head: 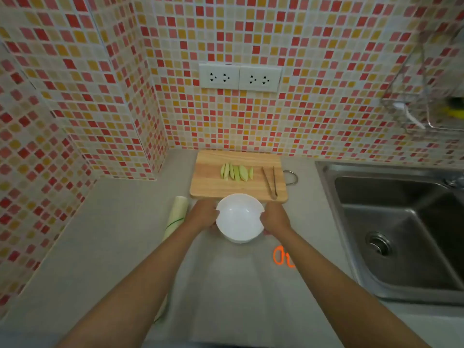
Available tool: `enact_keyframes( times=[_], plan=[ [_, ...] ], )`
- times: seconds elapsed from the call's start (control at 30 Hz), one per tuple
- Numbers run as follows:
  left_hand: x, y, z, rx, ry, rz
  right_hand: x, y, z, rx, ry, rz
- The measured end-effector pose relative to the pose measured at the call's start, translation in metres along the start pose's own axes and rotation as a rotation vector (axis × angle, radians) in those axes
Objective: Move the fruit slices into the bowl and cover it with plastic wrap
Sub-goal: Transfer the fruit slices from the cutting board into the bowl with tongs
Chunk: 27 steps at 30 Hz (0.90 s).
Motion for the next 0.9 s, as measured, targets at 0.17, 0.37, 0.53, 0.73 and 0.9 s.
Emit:
enact_keyframes(
  times=[0.17, 0.37, 0.53, 0.73, 0.9],
  plan=[
    [0.001, -0.001, -0.019, -0.012, -0.008, 0.02, -0.004, 0.001, -0.022, 0.004, 0.008, -0.031],
    [0.008, -0.003, -0.035, -0.011, 0.028, 0.067, -0.004, 0.003, -0.036, -0.012, -0.014, -0.034],
    [0.016, -0.001, -0.04, -0.031, 0.039, 0.148, -0.01, 0.004, -0.048, 0.072, -0.002, 0.054],
    [0.02, 0.002, -0.039, -0.075, 0.066, 0.178, -0.012, -0.029, -0.089, -0.146, -0.029, 0.266],
    [0.027, 0.007, -0.04, -0.072, 0.022, 0.259, -0.013, -0.029, -0.122, -0.165, 0.033, 0.364]
  ],
)
Point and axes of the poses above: each hand's wrist, its own z-axis away from the middle knuckle, its own y-axis out of the palm, x = y × z, the point moved 6 cm from there along -z, towards the middle knuckle, and after that the axes turned 12 degrees about -y, right-handed, at the moved point
